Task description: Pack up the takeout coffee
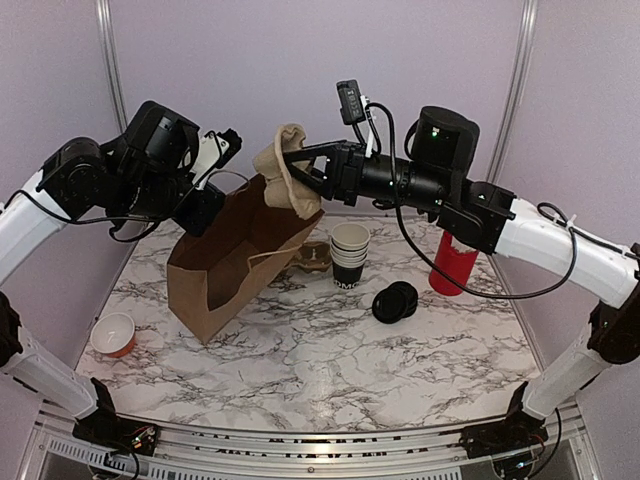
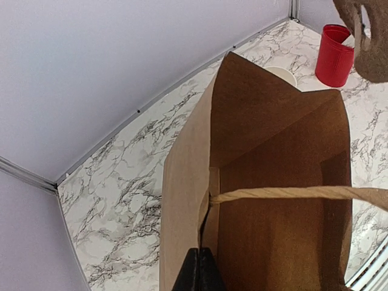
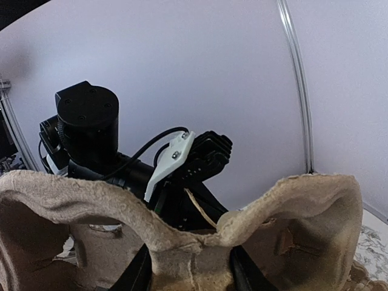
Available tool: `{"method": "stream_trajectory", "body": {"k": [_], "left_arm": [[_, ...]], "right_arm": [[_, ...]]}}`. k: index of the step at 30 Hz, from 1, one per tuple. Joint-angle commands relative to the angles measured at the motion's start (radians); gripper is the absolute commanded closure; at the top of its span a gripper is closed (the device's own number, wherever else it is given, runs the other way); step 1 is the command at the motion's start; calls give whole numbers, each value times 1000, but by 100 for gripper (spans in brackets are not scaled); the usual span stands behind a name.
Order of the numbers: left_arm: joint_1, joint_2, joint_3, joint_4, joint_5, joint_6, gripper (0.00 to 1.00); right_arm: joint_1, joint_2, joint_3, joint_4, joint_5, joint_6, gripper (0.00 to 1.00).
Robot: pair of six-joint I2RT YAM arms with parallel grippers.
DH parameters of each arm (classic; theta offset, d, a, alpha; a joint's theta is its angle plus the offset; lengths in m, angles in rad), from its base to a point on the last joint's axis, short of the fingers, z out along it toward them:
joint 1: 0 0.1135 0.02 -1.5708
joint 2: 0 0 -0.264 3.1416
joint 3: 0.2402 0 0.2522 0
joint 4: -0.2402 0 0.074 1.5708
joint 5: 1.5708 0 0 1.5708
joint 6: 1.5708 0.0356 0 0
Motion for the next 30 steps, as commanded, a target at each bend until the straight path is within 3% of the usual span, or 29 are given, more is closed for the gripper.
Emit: {"method": "stream_trajectory", "body": {"k": [1,7,12,20,24,30], "left_arm": [[-2,-57,-11,83,9,21,100],[-2,-88,-57,142,13,42,100],[-1,-119,-70,187,15,55,100],[-1,-154,-79,226,29,68,100],[-3,-179,-112,250,139,76,100],[-4,-192,-170,263,300,50,100]], "right_arm": [[-44,15,-58,265,-297,239,63],[-52,52,-128,424,-441,349,63],[-51,117,-139,427,-510,409,63],[-69,97,-179,191,-457,337,63],[-79,97,-182,37,-366,289,63],[-77,122,-177,-41,-226,226,64]]}}
